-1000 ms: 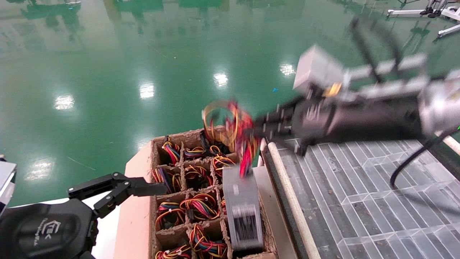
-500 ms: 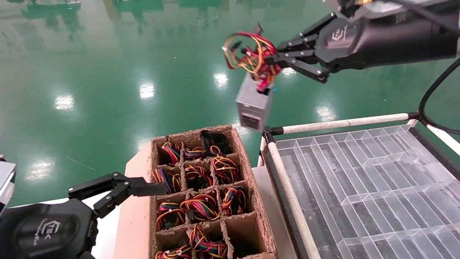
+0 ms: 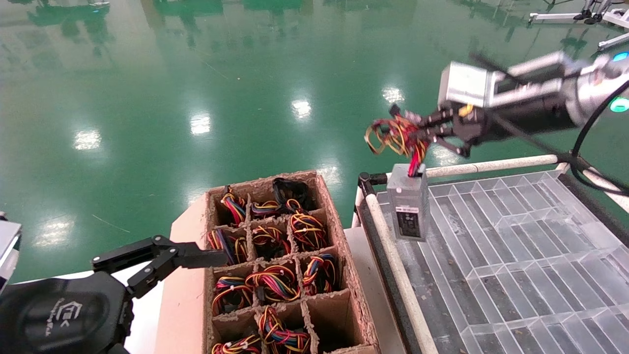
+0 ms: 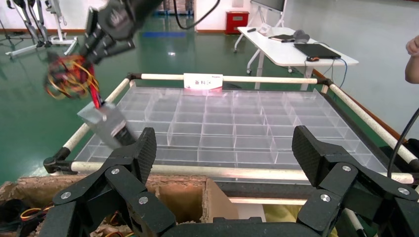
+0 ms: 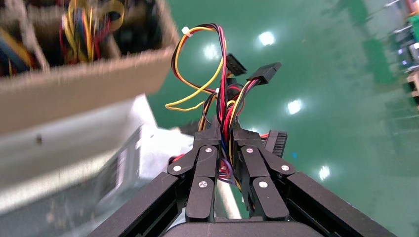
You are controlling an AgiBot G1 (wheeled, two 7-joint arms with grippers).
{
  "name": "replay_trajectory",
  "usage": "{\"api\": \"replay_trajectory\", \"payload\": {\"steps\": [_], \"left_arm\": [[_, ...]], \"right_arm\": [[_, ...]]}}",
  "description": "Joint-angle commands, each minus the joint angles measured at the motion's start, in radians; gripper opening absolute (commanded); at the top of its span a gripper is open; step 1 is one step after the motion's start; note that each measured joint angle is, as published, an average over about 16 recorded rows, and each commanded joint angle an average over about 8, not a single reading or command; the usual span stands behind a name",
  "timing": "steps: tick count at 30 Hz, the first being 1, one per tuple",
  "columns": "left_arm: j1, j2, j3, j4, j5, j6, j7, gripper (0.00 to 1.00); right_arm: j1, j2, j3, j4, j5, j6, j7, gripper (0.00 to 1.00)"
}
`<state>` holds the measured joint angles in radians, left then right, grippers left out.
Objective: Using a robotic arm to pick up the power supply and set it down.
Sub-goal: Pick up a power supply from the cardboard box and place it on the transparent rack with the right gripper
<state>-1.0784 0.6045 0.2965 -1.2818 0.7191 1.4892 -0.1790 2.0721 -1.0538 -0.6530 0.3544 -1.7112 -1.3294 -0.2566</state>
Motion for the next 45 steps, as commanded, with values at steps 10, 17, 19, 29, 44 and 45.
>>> {"api": "replay_trajectory", "payload": {"steps": [10,17,19,29,44,45], "left_arm": [[0.000,0.000,0.001,0.000,0.000,0.000,0.000,1.00],[0.000,0.000,0.001,0.000,-0.001,0.000,0.000,1.00],[0.000,0.000,0.001,0.000,-0.001,0.000,0.001,1.00],[0.000,-0.001,0.002,0.000,-0.001,-0.001,0.001,1.00],[-0.001,-0.001,0.002,0.000,-0.002,-0.001,0.001,1.00],[-0.001,-0.001,0.002,0.000,-0.002,-0.001,0.001,1.00]], "right_arm": [[-0.007,-0.080,-0.016,-0.183,-0.025,0.108,-0.215,0.00],[-0.037,-0.126,-0.006,-0.259,-0.021,0.308,-0.254,0.00],[-0.049,-0.135,0.000,-0.274,-0.014,0.363,-0.260,0.00],[-0.106,-0.158,0.031,-0.316,0.028,0.485,-0.304,0.00],[-0.119,-0.139,0.059,-0.340,0.069,0.420,-0.351,0.00],[-0.120,-0.138,0.058,-0.342,0.068,0.419,-0.354,0.00]]}}
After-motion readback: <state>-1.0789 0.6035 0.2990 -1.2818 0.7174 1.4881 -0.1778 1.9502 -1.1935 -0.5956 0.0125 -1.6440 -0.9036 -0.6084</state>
